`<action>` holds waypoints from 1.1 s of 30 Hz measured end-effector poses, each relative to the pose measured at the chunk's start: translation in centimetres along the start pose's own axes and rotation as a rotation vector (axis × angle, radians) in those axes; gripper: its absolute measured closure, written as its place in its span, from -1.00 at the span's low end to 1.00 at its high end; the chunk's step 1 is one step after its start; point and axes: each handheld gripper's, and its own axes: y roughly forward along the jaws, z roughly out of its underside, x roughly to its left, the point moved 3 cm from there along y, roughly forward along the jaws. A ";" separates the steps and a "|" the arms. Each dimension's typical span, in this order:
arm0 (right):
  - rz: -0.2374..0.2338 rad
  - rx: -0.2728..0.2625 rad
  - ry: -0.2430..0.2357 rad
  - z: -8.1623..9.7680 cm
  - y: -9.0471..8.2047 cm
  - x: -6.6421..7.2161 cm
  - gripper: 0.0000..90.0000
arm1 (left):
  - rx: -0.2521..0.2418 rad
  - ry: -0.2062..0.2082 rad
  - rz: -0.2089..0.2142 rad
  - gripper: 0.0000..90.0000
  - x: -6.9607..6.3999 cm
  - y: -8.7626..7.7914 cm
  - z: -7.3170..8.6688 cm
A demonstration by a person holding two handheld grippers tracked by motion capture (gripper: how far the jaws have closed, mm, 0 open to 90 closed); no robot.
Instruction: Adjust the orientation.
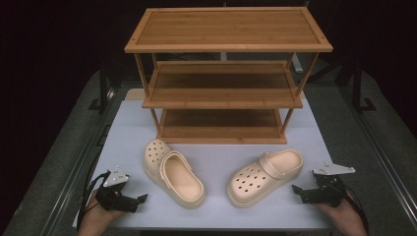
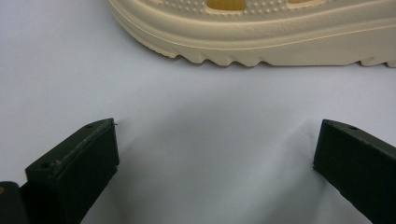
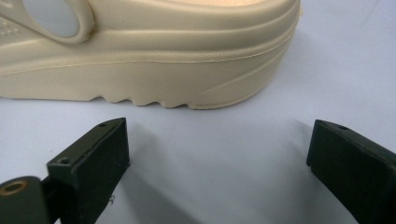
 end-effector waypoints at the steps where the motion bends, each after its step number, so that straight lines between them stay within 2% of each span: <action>1: 0.000 0.000 0.000 0.0 0.0 0.0 -0.88 | 0.000 0.000 0.000 -1.00 0.0 0.0 0.0; 16: 0.000 -0.001 -0.001 0.0 0.0 0.0 -0.88 | -0.001 0.001 -0.004 -0.98 0.0 -0.1 0.0; 19: -0.001 -0.001 0.000 0.0 0.0 0.0 -0.88 | -0.011 -0.001 0.000 -0.65 -0.1 -0.7 -0.1; 21: 0.000 -0.001 0.000 0.0 0.0 0.0 -0.88 | -0.010 -0.011 0.004 -0.64 -0.1 -0.8 -0.1; 25: -0.001 -0.001 0.001 0.0 0.0 0.0 -0.88 | -0.027 -0.010 0.014 -0.25 0.0 -1.3 -0.2; 26: -0.001 -0.001 0.000 0.0 0.0 0.0 -0.88 | -0.041 -0.014 0.013 -0.25 0.1 -1.5 -0.3; 27: -0.001 -0.001 0.000 0.0 0.0 0.0 -0.88 | -0.054 -0.014 0.010 -0.15 0.1 -1.7 -0.4; 28: -0.001 0.000 0.001 0.0 0.0 0.0 -0.88 | -0.076 -0.020 0.008 0.07 0.3 -2.2 -0.6; 33: -0.001 0.000 0.001 0.0 0.0 0.0 -0.88 | -0.084 -0.055 0.008 0.72 0.8 -2.8 -1.0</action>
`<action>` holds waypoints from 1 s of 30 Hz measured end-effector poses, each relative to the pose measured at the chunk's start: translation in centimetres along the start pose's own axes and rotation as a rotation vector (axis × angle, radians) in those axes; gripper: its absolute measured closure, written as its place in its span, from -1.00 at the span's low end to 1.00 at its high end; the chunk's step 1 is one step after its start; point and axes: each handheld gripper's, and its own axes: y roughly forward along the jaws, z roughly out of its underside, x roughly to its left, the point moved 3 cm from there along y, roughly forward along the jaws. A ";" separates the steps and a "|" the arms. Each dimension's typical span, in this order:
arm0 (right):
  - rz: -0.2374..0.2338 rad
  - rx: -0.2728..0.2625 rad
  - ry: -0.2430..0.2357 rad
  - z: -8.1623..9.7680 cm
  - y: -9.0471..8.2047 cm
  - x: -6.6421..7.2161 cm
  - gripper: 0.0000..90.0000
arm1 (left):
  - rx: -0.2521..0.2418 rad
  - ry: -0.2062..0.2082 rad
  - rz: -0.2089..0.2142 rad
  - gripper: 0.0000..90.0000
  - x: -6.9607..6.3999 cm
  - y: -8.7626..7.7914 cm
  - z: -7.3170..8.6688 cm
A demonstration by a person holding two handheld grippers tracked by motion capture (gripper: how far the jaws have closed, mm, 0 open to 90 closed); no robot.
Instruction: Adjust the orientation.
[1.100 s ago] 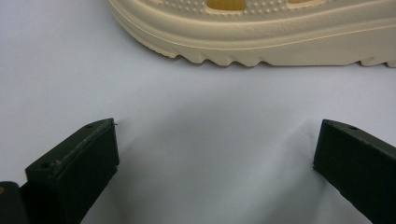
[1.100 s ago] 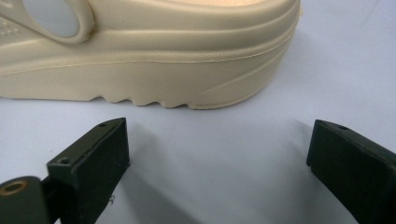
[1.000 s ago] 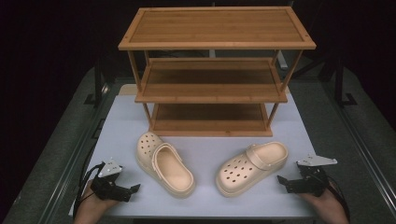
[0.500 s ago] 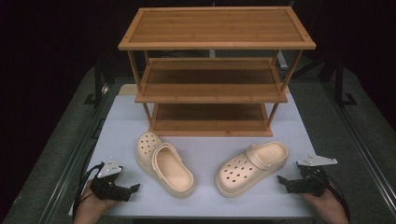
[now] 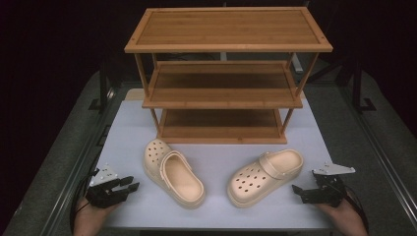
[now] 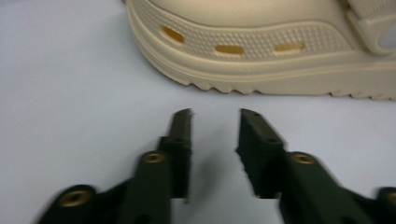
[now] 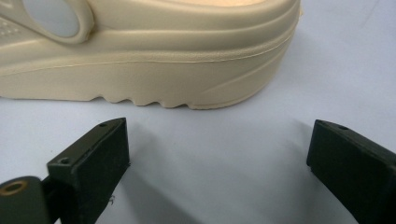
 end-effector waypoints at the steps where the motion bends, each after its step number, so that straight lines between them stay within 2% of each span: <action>1: 0.000 0.000 0.000 0.0 0.0 0.0 -0.88 | 0.006 -0.023 0.000 0.85 0.2 -0.2 -0.4; 2: 0.000 0.000 0.000 0.0 0.0 0.0 -0.88 | 0.006 -0.023 0.000 0.99 0.2 -0.2 -0.4; 5: 0.000 0.000 0.000 0.0 0.0 0.0 -0.88 | 0.019 -0.016 -0.026 1.00 0.4 -0.4 -1.2; 7: 0.000 0.000 0.000 0.0 0.0 0.0 -0.88 | 0.023 -0.013 -0.029 1.00 0.5 -0.3 -1.4; 12: 0.000 0.000 0.000 0.0 0.0 0.0 -0.88 | 0.010 -0.025 -0.036 1.00 1.5 0.1 -2.1; 15: 0.000 0.000 0.000 0.0 0.0 0.0 -0.88 | -0.006 -0.049 -0.048 1.00 2.5 0.2 -2.6; 19: -0.001 -0.001 0.002 0.0 0.0 0.0 -0.88 | -0.023 -0.063 -0.045 1.00 3.4 0.6 -3.2; 22: -0.001 -0.002 0.002 0.0 0.0 0.0 -0.88 | -0.030 -0.063 -0.038 1.00 3.6 0.8 -3.5; 30: -0.001 -0.002 0.002 0.0 0.0 0.0 -0.88 | -0.041 -0.040 -0.033 1.00 3.8 2.4 -5.3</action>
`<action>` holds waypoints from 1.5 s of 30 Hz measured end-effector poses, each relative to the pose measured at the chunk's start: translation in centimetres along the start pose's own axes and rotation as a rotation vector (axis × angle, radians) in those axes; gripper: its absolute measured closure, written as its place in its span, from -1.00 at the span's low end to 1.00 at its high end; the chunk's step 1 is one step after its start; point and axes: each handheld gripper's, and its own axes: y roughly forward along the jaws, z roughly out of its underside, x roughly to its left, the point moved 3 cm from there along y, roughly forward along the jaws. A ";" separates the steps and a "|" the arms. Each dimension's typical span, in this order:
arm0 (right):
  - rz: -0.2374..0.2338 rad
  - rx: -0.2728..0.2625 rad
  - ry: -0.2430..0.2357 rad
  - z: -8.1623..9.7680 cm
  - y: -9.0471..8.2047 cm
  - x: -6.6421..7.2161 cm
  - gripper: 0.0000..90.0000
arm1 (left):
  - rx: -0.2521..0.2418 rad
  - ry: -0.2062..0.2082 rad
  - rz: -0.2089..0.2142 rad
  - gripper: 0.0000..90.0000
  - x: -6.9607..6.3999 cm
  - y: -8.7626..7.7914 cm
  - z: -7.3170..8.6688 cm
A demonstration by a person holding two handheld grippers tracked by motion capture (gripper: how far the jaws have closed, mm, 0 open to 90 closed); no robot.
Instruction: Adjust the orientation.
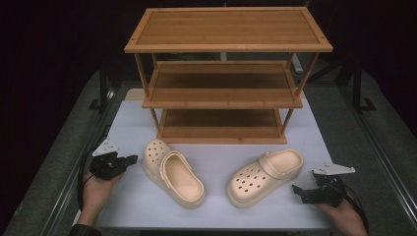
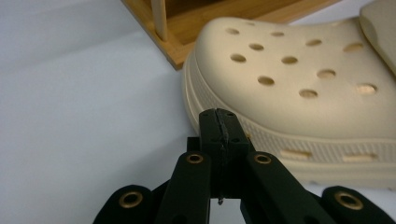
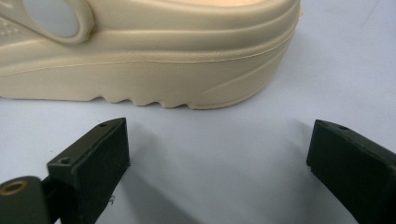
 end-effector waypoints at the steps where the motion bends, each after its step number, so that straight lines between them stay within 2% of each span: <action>1: 0.000 0.000 0.000 0.0 0.0 0.0 -0.88 | -0.003 -0.003 -0.004 1.00 0.1 0.2 -0.2; 8: 0.000 0.000 0.000 0.0 0.0 0.0 -0.88 | -0.019 -0.008 -0.009 1.00 0.8 1.1 -1.5; 12: 0.000 0.000 0.000 0.0 0.0 0.0 -0.88 | -0.026 0.005 -0.011 1.00 1.2 2.1 -2.9; 17: 0.000 -0.001 0.000 0.0 0.0 0.0 -0.88 | -0.042 -0.003 0.000 1.00 1.7 3.4 -4.0; 21: -0.001 0.000 0.000 0.0 0.0 0.0 -0.88 | -0.044 -0.008 0.015 1.00 1.7 4.6 -4.6; 23: -0.001 -0.001 0.000 0.0 0.0 0.0 -0.88 | -0.040 0.004 0.002 1.00 1.6 5.1 -4.9; 28: -0.001 -0.001 0.000 0.0 0.0 0.0 -0.88 | -0.048 -0.013 0.017 1.00 1.7 5.5 -5.0; 32: -0.001 -0.001 0.000 0.0 0.0 0.0 -0.88 | -0.052 -0.021 0.032 1.00 1.5 5.6 -5.1; 38: 0.000 -0.001 -0.001 0.0 0.0 0.0 -0.88 | -0.050 0.007 0.058 1.00 0.1 6.1 -5.4; 39: 0.000 -0.001 -0.001 0.0 0.0 0.0 -0.88 | -0.047 0.015 0.079 1.00 -0.6 6.3 -5.5; 43: -0.001 -0.001 0.000 0.0 0.0 0.0 -0.88 | -0.047 0.034 0.083 1.00 -1.3 6.6 -5.7; 45: -0.001 -0.002 0.000 0.0 0.0 0.0 -0.88 | -0.047 0.036 0.084 1.00 -1.1 6.6 -5.6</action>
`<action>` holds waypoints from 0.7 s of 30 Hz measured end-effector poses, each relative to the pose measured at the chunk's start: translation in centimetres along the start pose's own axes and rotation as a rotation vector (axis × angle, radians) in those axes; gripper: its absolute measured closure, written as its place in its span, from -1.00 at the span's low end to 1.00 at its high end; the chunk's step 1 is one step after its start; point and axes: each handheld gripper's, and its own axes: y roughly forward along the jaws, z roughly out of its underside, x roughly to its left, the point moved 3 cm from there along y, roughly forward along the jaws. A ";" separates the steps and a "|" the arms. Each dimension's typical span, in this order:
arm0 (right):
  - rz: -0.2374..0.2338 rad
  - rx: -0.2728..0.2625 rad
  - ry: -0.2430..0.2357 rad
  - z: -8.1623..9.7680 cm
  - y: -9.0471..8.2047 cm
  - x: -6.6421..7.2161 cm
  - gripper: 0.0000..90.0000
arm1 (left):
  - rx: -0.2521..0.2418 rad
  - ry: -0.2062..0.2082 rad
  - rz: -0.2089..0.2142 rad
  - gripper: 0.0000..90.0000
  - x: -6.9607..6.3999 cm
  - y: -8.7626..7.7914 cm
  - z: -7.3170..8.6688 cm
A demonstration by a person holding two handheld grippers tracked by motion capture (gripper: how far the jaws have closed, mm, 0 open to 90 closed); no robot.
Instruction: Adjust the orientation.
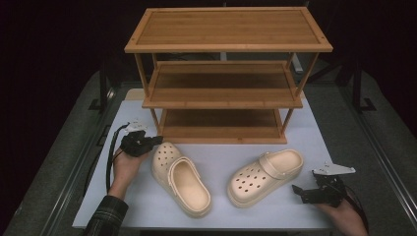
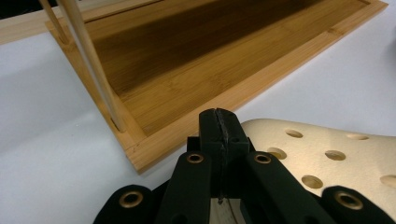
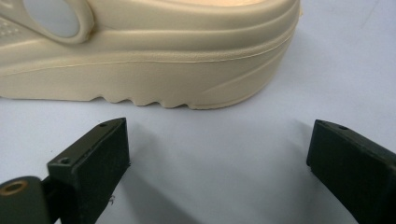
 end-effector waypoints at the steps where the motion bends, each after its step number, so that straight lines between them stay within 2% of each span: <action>1: 0.000 0.000 0.000 0.0 0.0 0.0 -0.88 | 0.000 0.000 0.000 1.00 0.0 0.0 0.0; 6: -0.001 -0.002 0.001 0.0 0.0 0.0 -0.88 | 0.013 0.011 0.002 1.00 0.1 -1.2 0.7; 11: -0.002 -0.002 0.001 0.0 0.0 0.0 -0.88 | 0.034 0.042 0.001 1.00 -0.8 -4.0 2.4; 13: -0.001 -0.002 0.001 0.0 0.0 0.0 -0.88 | 0.031 0.044 0.004 1.00 -1.0 -4.5 2.8; 15: -0.001 -0.002 0.001 0.0 0.0 0.0 -0.88 | 0.044 0.051 0.019 1.00 -2.0 -5.4 4.0; 21: -0.001 -0.001 0.001 0.0 0.0 0.0 -0.88 | 0.092 0.075 0.058 1.00 -4.5 -6.4 6.5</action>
